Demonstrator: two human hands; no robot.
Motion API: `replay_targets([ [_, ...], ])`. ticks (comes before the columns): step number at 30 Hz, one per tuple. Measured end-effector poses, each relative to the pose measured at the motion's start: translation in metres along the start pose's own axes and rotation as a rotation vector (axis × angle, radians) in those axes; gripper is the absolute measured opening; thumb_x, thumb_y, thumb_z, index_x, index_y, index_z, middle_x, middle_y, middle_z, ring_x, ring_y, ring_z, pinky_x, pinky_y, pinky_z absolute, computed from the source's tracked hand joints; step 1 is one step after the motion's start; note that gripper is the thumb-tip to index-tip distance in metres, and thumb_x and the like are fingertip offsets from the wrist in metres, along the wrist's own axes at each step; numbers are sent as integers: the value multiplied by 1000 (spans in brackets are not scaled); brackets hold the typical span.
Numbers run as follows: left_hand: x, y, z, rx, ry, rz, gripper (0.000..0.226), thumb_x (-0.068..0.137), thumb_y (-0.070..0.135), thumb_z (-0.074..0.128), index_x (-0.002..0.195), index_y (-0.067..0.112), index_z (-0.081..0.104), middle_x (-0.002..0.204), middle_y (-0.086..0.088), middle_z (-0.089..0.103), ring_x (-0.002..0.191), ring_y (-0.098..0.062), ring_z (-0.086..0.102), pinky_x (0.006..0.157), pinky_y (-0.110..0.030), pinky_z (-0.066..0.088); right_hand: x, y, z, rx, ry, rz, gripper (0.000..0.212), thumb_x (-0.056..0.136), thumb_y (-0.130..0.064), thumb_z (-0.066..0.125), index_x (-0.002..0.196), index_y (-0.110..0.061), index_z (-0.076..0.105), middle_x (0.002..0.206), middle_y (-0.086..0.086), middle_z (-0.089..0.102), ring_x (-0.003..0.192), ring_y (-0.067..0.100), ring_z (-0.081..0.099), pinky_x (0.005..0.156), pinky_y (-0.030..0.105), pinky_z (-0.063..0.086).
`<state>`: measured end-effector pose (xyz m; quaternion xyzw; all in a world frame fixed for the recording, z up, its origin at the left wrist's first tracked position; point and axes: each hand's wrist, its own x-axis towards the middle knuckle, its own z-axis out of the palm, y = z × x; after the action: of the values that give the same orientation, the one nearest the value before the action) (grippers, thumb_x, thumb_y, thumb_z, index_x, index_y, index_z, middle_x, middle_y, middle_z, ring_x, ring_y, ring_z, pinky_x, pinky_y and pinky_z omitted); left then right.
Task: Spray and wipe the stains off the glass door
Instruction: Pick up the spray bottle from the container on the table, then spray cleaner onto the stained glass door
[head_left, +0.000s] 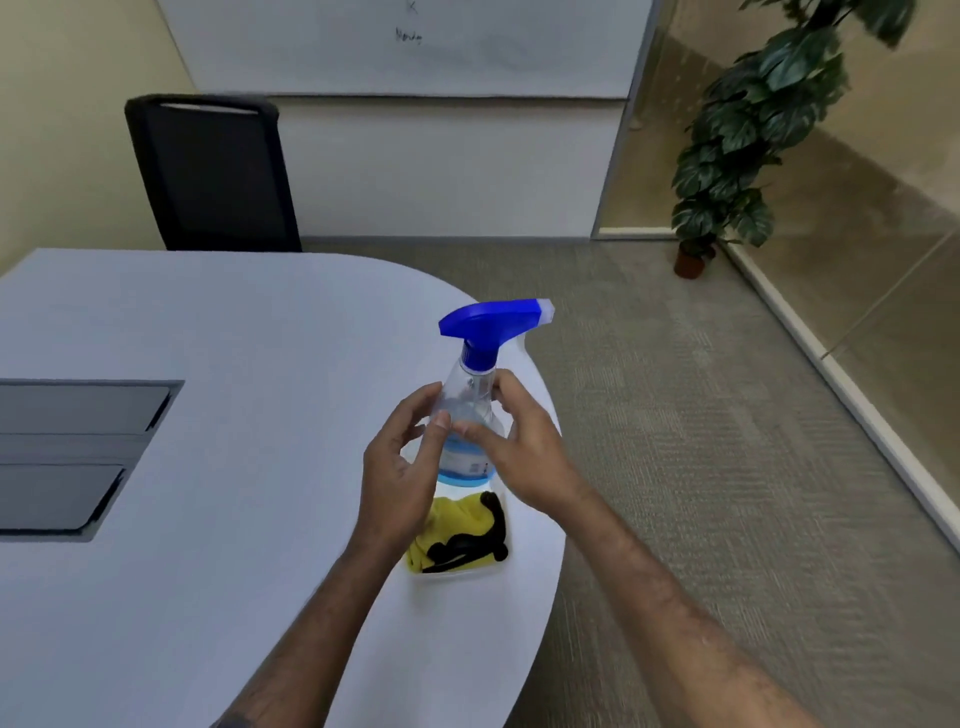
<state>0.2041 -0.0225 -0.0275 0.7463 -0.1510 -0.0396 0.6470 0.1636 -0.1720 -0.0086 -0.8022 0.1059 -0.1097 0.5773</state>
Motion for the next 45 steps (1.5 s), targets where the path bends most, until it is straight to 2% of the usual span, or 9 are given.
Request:
replay_targets([
  [4, -13, 51, 9, -92, -175, 37, 32, 102, 36, 57, 133, 39, 65, 131, 19, 71, 125, -3, 66, 94, -16, 57, -34, -39, -48, 13, 54, -47, 35, 95, -30, 71, 128, -29, 57, 125, -10, 68, 121, 6, 61, 95, 11, 45],
  [8, -32, 101, 36, -105, -382, 97, 38, 96, 42, 61, 134, 42, 63, 127, 22, 72, 124, -2, 66, 98, -23, 59, -77, -71, -107, 61, 129, -71, 39, 92, -25, 73, 129, -24, 60, 125, 0, 71, 123, 21, 64, 109, 47, 51],
  [11, -54, 139, 70, -116, -532, 169, 35, 102, 26, 64, 134, 42, 63, 125, 21, 74, 119, -5, 69, 97, -22, 59, -118, -88, -153, 53, 201, -83, 40, 93, -23, 74, 130, -20, 61, 124, 3, 71, 122, 23, 65, 108, 52, 52],
  [18, -142, 212, 187, -233, -755, 264, 36, 100, 15, 71, 132, 28, 64, 126, 3, 76, 118, -14, 73, 94, -21, 58, -245, -95, -266, 74, 464, -104, 39, 95, -15, 73, 132, -19, 63, 124, -1, 74, 121, 15, 69, 98, 28, 56],
  [22, -217, 243, 271, -298, -839, 297, 29, 98, 21, 70, 125, 29, 64, 119, 1, 77, 111, -15, 74, 89, -21, 58, -334, -83, -335, 104, 609, -85, 37, 96, -17, 71, 132, -24, 64, 124, -1, 75, 122, 20, 69, 104, 50, 57],
  [27, -318, 282, 377, -391, -979, 302, 24, 99, 24, 69, 121, 28, 62, 116, 3, 75, 110, -15, 72, 88, -23, 58, -442, -71, -417, 103, 820, -47, 52, 100, -23, 69, 150, -23, 53, 149, -5, 62, 140, 10, 56, 119, 48, 45],
  [31, -386, 314, 455, -465, -1068, 276, 27, 96, 23, 69, 121, 18, 59, 115, -4, 75, 112, -29, 71, 93, -36, 60, -514, -68, -478, 27, 1002, -42, 40, 103, -23, 64, 141, -32, 55, 130, -23, 69, 128, -6, 60, 107, 20, 49],
  [34, -434, 338, 513, -527, -1122, 262, 33, 93, 26, 71, 119, 11, 58, 115, -14, 75, 110, -35, 72, 97, -48, 59, -561, -64, -521, -49, 1170, -35, 45, 104, -26, 63, 145, -31, 49, 129, -15, 69, 125, -3, 62, 107, 27, 51],
  [45, -590, 397, 716, -707, -1390, 401, 36, 87, 25, 70, 120, 35, 61, 118, 4, 76, 112, -15, 74, 90, -17, 56, -690, -34, -691, -263, 1769, -65, 90, 80, -66, 70, 155, -53, 22, 103, -7, 70, 96, 8, 72, 90, 36, 58],
])
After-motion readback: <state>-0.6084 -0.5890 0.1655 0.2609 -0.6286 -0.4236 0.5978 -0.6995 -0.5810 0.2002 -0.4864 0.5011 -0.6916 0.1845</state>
